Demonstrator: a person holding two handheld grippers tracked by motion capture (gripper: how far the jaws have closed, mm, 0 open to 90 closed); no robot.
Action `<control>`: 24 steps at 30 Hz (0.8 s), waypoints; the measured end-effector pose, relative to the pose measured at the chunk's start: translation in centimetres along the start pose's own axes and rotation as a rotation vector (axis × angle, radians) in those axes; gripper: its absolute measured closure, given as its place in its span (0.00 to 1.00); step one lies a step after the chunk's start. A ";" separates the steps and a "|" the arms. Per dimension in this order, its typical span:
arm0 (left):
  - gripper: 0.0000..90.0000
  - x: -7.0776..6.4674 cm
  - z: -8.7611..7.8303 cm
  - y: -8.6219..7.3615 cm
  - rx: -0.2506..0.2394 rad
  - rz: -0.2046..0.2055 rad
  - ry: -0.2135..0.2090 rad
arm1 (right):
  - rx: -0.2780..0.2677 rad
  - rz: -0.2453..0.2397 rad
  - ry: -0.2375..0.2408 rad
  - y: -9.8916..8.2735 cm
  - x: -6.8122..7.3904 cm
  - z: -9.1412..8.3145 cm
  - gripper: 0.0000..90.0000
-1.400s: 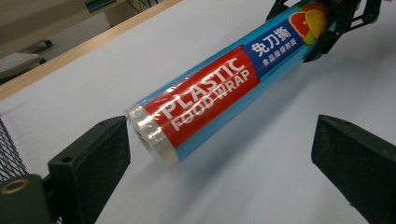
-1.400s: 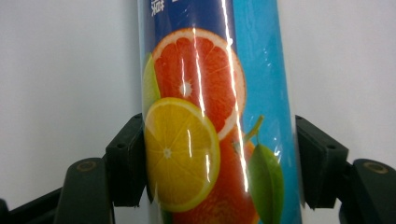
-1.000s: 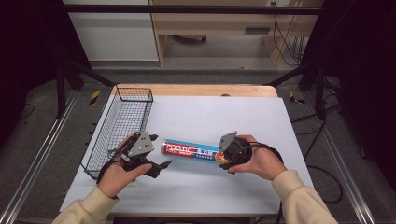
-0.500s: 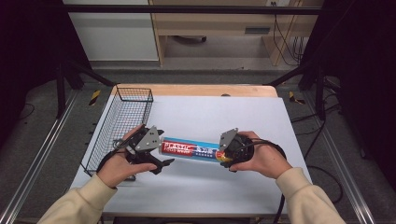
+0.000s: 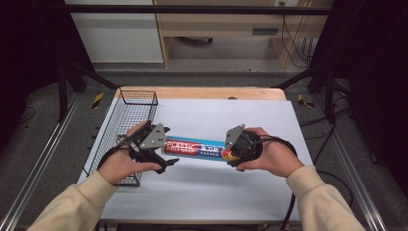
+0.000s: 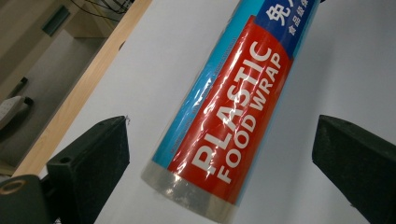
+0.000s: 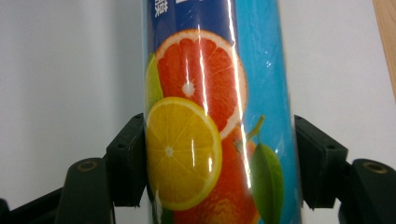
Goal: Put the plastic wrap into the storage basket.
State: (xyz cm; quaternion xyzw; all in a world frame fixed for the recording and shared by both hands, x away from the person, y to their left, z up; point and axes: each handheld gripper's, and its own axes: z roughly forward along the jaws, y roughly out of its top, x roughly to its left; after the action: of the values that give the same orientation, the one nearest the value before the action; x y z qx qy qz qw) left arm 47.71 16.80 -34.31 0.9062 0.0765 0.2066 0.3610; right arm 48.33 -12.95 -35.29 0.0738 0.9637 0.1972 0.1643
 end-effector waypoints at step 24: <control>0.24 -0.5 3.1 2.1 0.158 0.187 -0.135 | -0.007 -0.050 0.063 2.6 0.1 -0.6 0.35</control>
State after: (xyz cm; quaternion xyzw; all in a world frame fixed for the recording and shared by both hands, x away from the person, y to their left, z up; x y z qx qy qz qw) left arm 48.56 13.22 -35.02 0.9469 -0.0167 0.1710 0.2719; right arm 48.22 -10.74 -33.78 0.0428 0.9693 0.1984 0.1390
